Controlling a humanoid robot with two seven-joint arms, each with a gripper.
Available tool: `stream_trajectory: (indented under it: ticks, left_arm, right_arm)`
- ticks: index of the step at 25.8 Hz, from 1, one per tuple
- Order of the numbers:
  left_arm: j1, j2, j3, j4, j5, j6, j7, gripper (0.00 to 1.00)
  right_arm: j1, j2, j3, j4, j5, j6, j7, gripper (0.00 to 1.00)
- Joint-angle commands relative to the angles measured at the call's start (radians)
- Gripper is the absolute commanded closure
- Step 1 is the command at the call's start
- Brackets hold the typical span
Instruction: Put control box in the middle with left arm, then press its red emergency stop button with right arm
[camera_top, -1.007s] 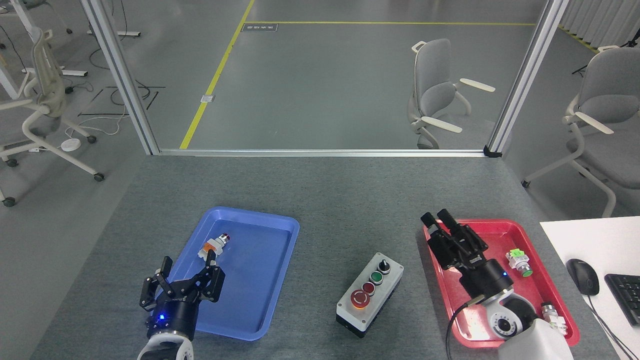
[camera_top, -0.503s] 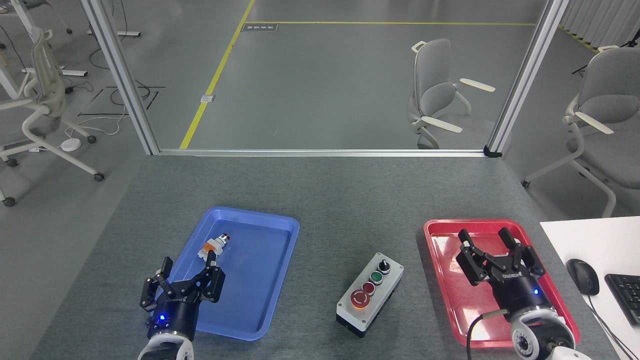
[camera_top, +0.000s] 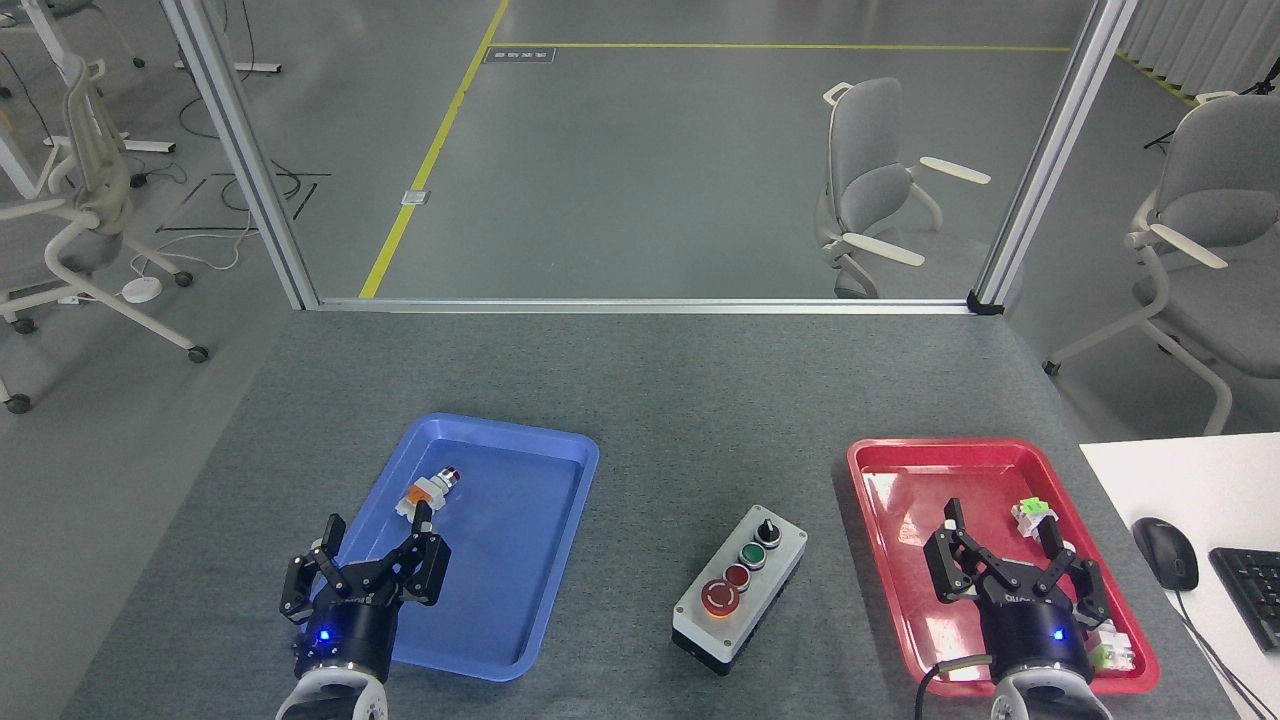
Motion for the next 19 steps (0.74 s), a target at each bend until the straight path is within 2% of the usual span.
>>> stream_trajectory:
  ticks: [1,6,9,19]
  left_arm:
    - [0.0,0.001,0.0,0.0,0.0,0.0,0.0,0.01]
    - [0.0,0.001,0.0,0.0,0.0,0.0,0.0,0.01]
    - [0.0,-0.001,0.0,0.0,0.0,0.0,0.0,0.01]
    - [0.0,-0.001,0.0,0.0,0.0,0.0,0.0,0.01]
  right_arm:
    - [-0.007,-0.004,0.001,0.004,-0.004,0.0,0.003,0.01]
    - [-0.079,-0.008,0.029,0.025,0.001,0.006,0.015,0.01]
    - [-0.085,0.019,0.103,0.016,0.005,0.006,0.012,0.01]
    - [0.011,0.019,0.152,-0.013,0.008,0.0,0.009,0.01]
